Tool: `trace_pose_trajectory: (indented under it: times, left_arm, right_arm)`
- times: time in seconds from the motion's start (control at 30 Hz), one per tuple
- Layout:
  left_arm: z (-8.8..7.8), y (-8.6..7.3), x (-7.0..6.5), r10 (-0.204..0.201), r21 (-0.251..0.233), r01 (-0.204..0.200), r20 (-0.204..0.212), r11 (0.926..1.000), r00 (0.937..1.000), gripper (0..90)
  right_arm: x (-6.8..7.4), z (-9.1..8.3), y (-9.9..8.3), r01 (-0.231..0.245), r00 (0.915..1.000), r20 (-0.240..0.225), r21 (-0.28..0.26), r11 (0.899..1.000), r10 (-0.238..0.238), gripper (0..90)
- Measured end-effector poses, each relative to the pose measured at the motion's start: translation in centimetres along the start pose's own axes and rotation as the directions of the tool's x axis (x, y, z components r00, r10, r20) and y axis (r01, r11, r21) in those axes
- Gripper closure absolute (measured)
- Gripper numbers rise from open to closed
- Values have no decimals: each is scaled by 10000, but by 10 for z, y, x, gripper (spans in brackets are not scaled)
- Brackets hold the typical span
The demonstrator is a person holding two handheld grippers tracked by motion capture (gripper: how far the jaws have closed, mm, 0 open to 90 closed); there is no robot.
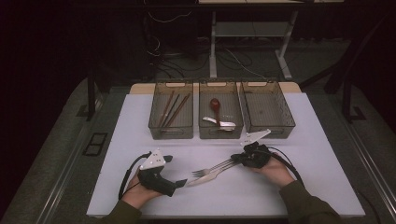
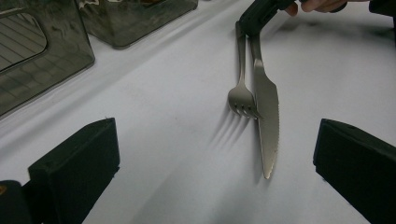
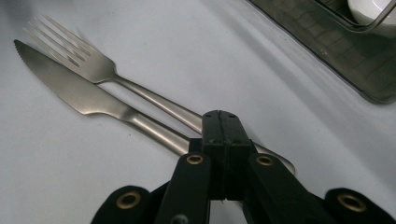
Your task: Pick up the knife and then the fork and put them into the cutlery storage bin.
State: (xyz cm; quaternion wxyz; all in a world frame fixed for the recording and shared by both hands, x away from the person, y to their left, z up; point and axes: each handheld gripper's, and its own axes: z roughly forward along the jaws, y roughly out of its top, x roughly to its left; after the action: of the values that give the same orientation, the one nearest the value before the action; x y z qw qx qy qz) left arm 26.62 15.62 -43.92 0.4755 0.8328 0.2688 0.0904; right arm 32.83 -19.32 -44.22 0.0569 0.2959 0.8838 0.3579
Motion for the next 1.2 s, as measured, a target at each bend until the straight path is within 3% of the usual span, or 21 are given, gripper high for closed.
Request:
trace_pose_trajectory:
  times: [0.53, 0.93, 1.07, 1.2]
  left_arm:
    - [2, 0, -1, 22, 47, -22, 52, 10000, 10000, 0]
    - [1, 0, 0, 18, 55, -18, 69, 10000, 10000, 0]
    - [0, 0, 0, 7, 46, -7, 66, 10000, 10000, 0]
    - [0, 0, -1, 34, 48, -34, 76, 10000, 10000, 0]
  right_arm:
    - [9, 5, 5, 481, 9985, 232, 252, 9985, -487, 894]
    - [15, 1, 3, 833, 9961, -341, 823, 9931, -808, 895]
    - [13, -2, 0, 1238, 9922, -307, 1129, 9859, -1210, 894]
    - [12, -4, -1, 1242, 9912, -599, 1122, 9859, -1180, 894]
